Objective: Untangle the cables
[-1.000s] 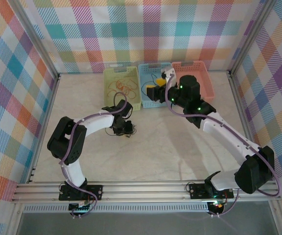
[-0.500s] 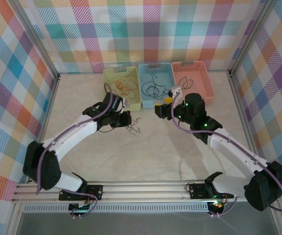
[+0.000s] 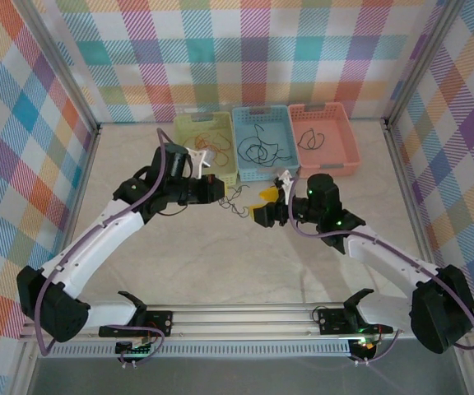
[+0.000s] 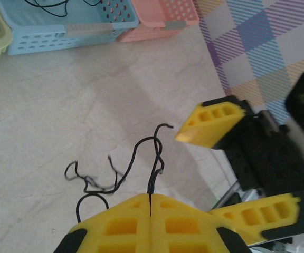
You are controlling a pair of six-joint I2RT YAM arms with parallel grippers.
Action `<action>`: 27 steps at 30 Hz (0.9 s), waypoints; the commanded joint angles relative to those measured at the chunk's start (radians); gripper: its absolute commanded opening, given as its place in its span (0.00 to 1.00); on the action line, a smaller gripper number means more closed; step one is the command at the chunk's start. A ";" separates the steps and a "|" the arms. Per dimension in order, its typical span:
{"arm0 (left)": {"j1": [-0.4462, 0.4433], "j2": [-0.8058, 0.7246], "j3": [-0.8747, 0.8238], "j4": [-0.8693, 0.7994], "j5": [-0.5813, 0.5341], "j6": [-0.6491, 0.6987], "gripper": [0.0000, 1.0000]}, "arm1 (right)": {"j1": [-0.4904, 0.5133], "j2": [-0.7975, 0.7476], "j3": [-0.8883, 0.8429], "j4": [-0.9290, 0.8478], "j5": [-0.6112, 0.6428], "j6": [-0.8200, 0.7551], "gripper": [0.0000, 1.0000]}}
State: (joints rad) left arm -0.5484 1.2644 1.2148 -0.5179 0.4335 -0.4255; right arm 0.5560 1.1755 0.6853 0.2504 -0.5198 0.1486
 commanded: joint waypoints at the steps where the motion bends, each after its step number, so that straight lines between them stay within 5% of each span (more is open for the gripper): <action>1: -0.008 -0.044 0.046 0.037 0.059 -0.057 0.00 | 0.004 0.030 -0.019 0.113 -0.075 -0.054 0.75; 15: -0.008 -0.113 0.069 0.047 0.158 -0.101 0.00 | 0.034 0.214 0.049 0.211 -0.121 -0.102 0.72; 19: -0.008 -0.130 0.061 0.038 0.158 -0.105 0.00 | 0.035 0.246 0.088 0.220 -0.136 -0.099 0.52; 24: -0.008 -0.176 0.049 0.003 0.094 -0.093 0.00 | 0.026 0.200 0.072 0.181 -0.026 -0.124 0.03; 27: -0.008 -0.209 0.047 -0.027 0.032 -0.084 0.00 | -0.014 0.156 0.040 0.163 0.037 -0.127 0.00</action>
State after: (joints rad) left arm -0.5488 1.0985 1.2594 -0.5121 0.5232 -0.5159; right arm 0.5728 1.3876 0.7410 0.4164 -0.5495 0.0433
